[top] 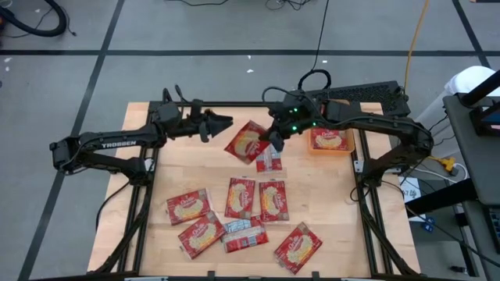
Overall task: Sort popcorn bags into baskets
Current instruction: Put the red popcorn bag into the orange bin
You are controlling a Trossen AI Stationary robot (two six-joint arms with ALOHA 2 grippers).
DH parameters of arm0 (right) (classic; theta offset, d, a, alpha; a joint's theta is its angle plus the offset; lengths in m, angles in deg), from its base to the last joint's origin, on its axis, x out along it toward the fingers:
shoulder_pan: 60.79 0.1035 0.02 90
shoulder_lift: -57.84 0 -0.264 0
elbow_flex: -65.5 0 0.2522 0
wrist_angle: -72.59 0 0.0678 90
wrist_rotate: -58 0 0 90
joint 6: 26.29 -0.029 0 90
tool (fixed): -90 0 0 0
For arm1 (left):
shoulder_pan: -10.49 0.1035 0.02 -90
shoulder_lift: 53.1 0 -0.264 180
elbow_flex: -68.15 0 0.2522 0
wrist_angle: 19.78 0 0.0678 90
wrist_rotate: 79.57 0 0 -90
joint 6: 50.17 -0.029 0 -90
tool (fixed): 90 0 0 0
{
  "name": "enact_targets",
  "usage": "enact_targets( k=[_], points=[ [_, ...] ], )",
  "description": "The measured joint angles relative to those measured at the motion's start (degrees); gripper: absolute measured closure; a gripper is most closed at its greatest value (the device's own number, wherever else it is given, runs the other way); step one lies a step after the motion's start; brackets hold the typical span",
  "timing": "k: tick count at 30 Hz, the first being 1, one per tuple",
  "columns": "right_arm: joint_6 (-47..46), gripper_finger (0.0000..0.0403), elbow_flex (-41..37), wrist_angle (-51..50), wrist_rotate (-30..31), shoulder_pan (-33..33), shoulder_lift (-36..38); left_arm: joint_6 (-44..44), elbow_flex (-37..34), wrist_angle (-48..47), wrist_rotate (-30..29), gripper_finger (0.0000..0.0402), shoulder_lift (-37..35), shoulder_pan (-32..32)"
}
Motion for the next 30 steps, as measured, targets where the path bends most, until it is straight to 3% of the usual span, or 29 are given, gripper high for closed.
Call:
enact_targets(
  k=[4, 8, 12, 17, 23, 30],
  points=[
    [-2.0, 0.0389, 0.0, 0.1, -0.2, 0.8, 0.1, -0.9, 0.0, 0.0, 0.4, 0.0108, 0.0, -1.5],
    [-3.0, 0.0389, 0.0, -0.1, -1.4, 1.0, 0.0, -1.3, 0.0, -0.2, 0.4, 0.0083, 0.1, -3.4],
    [-1.5, 0.0389, 0.0, -0.5, -2.4, 1.0, 0.0, -2.5, 0.0, -2.2, -0.5, 0.0085, 0.7, -5.1],
    [3.2, 0.0389, 0.0, -0.4, -8.8, 0.8, 0.0, -5.9, 1.0, -3.9, -1.7, 0.0112, 0.6, -6.0],
    [6.4, 0.0389, 0.0, -1.9, -12.1, 0.0, 0.0, -13.9, 9.6, -14.9, -1.7, 0.0127, 2.0, -6.4],
    [13.0, 0.0389, 0.0, -5.3, -12.0, -3.0, 0.0, -16.1, 18.3, -22.5, 0.7, 0.0109, 9.8, -6.3]
  ],
)
